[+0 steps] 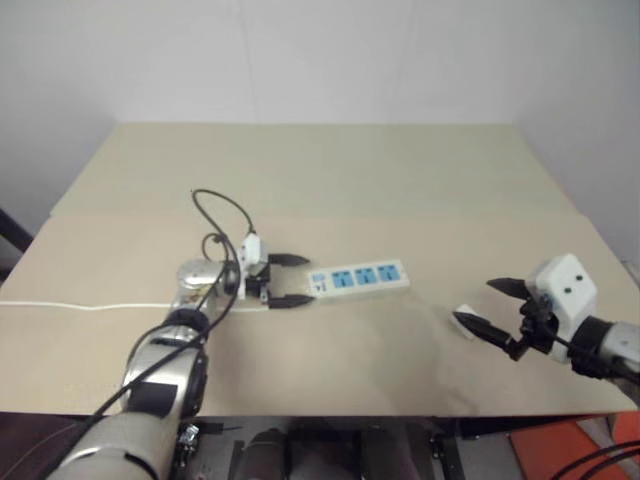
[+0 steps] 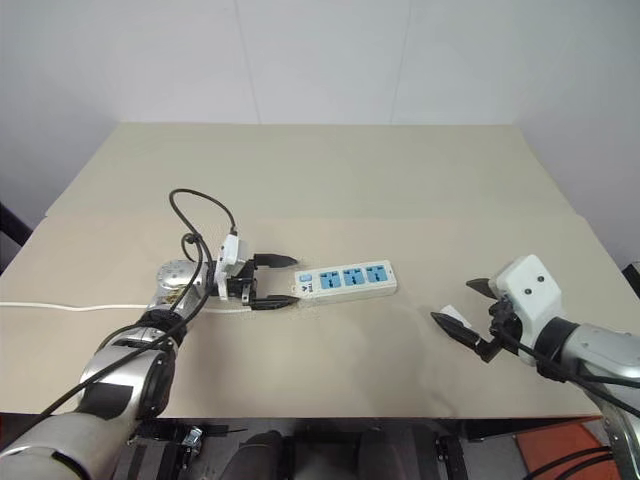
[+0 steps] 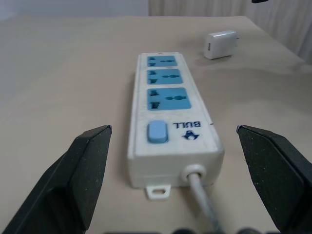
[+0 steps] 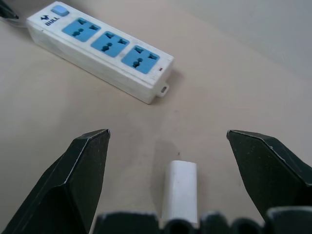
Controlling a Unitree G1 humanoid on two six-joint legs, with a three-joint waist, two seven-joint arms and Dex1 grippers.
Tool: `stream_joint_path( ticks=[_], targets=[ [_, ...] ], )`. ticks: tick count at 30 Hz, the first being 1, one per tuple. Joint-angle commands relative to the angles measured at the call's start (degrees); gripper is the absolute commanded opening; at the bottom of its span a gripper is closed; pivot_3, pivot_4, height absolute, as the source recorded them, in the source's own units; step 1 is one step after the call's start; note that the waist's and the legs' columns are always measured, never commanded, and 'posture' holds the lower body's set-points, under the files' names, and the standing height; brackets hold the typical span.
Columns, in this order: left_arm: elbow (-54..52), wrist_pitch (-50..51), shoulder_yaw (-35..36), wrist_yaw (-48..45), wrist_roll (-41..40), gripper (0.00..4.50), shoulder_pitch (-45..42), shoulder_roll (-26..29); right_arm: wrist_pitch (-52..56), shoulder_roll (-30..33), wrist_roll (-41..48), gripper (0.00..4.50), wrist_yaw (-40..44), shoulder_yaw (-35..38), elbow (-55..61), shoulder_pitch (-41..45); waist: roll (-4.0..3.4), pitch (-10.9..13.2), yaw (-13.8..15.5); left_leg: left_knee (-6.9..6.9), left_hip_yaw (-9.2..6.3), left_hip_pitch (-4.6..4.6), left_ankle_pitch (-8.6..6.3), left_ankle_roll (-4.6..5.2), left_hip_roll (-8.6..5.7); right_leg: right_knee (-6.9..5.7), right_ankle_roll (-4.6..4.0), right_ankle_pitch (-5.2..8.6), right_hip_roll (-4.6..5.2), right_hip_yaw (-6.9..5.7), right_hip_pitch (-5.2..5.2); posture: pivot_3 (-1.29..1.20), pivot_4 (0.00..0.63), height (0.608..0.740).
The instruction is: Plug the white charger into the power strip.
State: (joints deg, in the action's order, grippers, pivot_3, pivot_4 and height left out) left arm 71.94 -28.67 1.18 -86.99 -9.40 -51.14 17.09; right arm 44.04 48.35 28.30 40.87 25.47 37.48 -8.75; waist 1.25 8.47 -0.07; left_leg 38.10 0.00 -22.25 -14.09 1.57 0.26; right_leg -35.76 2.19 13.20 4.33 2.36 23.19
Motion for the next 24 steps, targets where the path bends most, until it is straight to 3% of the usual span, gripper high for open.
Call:
stream_joint_path(
  ticks=[1,18,22,24],
  targets=[
    [1.22,-1.4,0.2,1.57,1.89,4.48,-1.77,-0.78,0.61,-0.72,0.73,4.5,-1.76,1.59,2.99,-0.36,0.0,0.0,0.01,0.0,0.0,0.0,0.0,0.0,0.0,-0.01,0.0,0.0,0.0,0.0,0.0,0.0,0.15,0.74],
    [2.1,-1.33,3.16,4.74,3.85,4.48,0.57,-3.63,1.45,-0.6,0.25,4.5,-5.0,0.9,2.78,-0.09,0.0,0.0,-0.1,0.0,-0.02,0.01,0.0,0.0,-0.01,-0.02,0.01,0.0,0.0,0.0,0.0,0.0,0.15,0.74],
    [2.03,-1.09,3.55,4.49,4.22,4.48,0.88,-3.84,1.99,-1.7,2.72,4.5,-5.54,1.41,2.09,3.35,0.0,0.0,-0.26,0.0,-0.02,0.04,0.0,0.0,-0.01,-0.04,0.01,0.0,0.0,0.01,-0.01,0.0,0.15,0.74],
    [2.04,-1.58,3.36,4.99,4.77,4.09,1.0,-3.79,2.1,-1.71,3.01,4.5,-5.73,1.24,1.41,4.77,0.0,0.0,-0.28,0.0,-0.02,0.05,0.0,0.0,-0.01,-0.04,0.01,0.0,0.0,0.01,-0.02,0.0,0.15,0.74]
  ],
)
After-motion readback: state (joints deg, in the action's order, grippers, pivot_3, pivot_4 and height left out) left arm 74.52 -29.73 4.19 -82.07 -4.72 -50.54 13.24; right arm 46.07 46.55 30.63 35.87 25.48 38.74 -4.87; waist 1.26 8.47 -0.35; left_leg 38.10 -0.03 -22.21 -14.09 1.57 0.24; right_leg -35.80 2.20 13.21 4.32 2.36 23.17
